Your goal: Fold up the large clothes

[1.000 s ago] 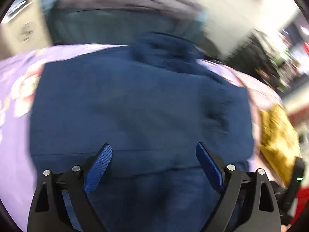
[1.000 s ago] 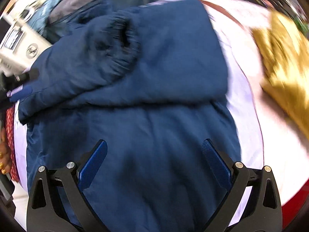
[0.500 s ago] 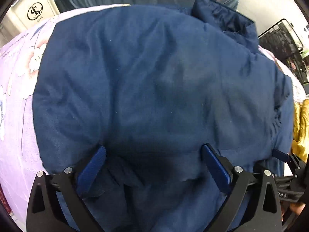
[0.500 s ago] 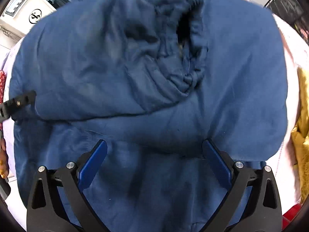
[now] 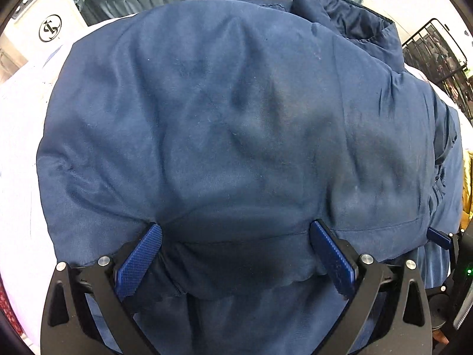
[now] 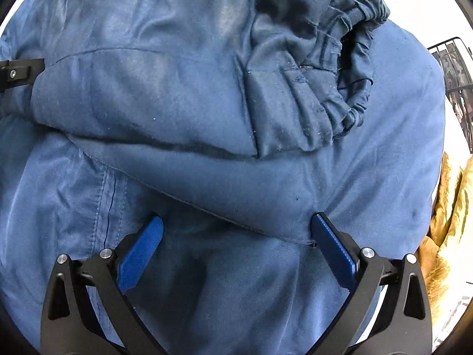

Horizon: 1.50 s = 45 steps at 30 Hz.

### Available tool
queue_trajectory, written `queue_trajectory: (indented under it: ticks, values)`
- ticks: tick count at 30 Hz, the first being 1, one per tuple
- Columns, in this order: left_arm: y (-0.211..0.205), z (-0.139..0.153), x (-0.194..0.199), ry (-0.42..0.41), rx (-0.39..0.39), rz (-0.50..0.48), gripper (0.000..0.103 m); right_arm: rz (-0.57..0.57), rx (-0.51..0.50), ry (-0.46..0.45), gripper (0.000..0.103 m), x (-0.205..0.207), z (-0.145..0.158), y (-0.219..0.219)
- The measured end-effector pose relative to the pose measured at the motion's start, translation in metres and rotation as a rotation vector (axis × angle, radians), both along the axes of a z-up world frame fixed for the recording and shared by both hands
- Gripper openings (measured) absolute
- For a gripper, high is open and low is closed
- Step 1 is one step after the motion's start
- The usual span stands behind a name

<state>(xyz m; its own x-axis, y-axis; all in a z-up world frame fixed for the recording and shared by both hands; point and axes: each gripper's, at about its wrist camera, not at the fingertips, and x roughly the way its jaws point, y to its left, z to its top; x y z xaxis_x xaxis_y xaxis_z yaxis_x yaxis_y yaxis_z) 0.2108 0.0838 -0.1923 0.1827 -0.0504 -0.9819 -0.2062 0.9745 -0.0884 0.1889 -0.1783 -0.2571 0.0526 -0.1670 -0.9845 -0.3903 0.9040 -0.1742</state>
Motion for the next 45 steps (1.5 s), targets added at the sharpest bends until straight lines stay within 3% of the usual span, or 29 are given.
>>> queue_trajectory:
  ticks: [4, 9, 14, 16, 24, 30, 40, 45]
  values:
    - [0.006, 0.002, -0.011, -0.047, 0.005, -0.008, 0.098, 0.008, 0.011, -0.053, 0.099, -0.003, -0.001, -0.002]
    - [0.011, 0.032, -0.041, -0.134, -0.053, 0.046, 0.097, 0.022, 0.026, -0.075, 0.098, -0.031, 0.012, -0.011]
    - [0.009, 0.059, -0.082, -0.174, -0.054, 0.008, 0.097, -0.114, 0.256, -0.011, 0.098, -0.049, 0.039, -0.047]
    - [0.013, 0.064, -0.1, -0.18, -0.058, 0.017, 0.097, -0.157, 0.301, -0.015, 0.098, -0.06, 0.05, -0.065]
    - [0.061, 0.068, -0.188, -0.126, -0.094, 0.188, 0.096, -0.311, 0.411, -0.02, 0.098, -0.107, 0.079, -0.147]
    - [0.092, 0.06, -0.238, -0.067, -0.07, 0.249, 0.095, -0.464, 0.407, -0.068, 0.098, -0.147, 0.08, -0.209]
    - [0.105, 0.047, -0.289, -0.036, -0.233, 0.287, 0.094, -0.549, 0.441, -0.026, 0.098, -0.185, 0.079, -0.25]
    - [0.095, 0.035, -0.304, 0.003, -0.269, 0.264, 0.094, -0.576, 0.447, 0.033, 0.098, -0.212, 0.057, -0.246]
